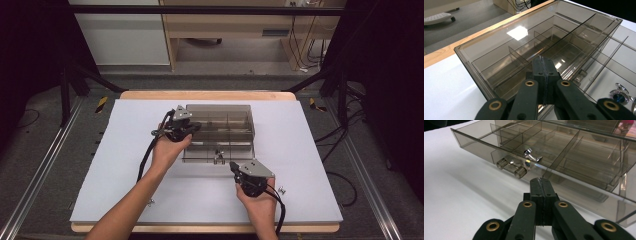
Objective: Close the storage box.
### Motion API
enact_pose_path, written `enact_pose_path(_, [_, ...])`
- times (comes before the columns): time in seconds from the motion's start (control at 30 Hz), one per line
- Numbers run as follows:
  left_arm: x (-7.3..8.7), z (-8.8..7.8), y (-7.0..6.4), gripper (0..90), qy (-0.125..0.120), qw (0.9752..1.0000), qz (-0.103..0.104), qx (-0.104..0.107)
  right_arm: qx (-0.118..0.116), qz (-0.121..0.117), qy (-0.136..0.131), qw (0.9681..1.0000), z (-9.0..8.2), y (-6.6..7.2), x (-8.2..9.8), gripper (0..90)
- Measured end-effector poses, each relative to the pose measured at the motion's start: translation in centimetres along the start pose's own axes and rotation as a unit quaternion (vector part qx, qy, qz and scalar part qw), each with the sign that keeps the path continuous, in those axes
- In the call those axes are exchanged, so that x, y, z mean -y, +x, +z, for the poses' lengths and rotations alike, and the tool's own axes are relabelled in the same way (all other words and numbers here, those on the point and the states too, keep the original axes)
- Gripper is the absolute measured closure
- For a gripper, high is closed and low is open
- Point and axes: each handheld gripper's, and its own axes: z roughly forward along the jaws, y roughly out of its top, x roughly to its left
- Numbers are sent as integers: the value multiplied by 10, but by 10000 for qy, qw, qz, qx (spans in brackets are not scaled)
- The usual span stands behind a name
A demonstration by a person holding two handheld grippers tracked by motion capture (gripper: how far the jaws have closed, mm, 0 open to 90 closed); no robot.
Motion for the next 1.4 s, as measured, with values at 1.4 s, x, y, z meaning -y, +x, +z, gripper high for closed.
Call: enact_pose_path(1.4, [-2,1,0,900,32,9999,-107,69,72,-61,170,9998,37,-37,-28,900])
